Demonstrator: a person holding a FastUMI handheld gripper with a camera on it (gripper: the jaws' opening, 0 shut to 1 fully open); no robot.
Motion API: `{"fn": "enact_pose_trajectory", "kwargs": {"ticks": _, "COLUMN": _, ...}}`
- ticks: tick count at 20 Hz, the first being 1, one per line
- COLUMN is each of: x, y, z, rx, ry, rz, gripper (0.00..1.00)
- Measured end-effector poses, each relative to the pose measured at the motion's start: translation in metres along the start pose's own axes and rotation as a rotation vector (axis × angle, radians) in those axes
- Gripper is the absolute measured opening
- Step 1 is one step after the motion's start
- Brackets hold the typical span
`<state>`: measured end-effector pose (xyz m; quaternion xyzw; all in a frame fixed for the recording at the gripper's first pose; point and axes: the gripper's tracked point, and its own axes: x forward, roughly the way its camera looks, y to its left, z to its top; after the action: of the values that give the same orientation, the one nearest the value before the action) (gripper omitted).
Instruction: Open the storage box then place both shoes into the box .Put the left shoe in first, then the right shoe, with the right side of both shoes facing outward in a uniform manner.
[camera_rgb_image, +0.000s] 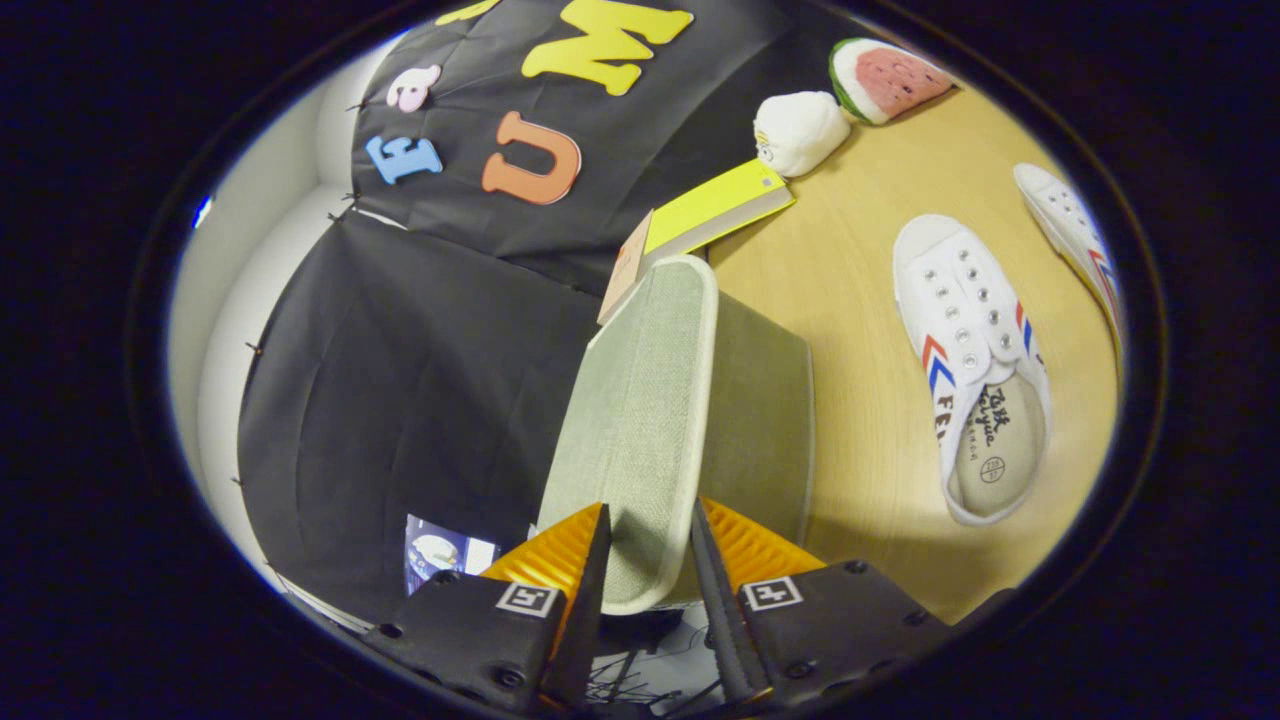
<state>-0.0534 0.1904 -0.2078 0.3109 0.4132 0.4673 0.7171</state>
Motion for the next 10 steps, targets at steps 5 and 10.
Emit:
{"fn": "enact_pose_trajectory", "kwargs": {"ticks": 5, "x": -0.008, "y": 0.02, "z": 0.01, "rx": -0.075, "ry": -0.024, "rz": -0.031, "gripper": 0.11}}
{"fn": "enact_pose_trajectory", "kwargs": {"ticks": 10, "x": -0.021, "y": 0.064, "z": 0.024, "rx": -0.176, "ry": -0.049, "rz": -0.052, "gripper": 0.06}}
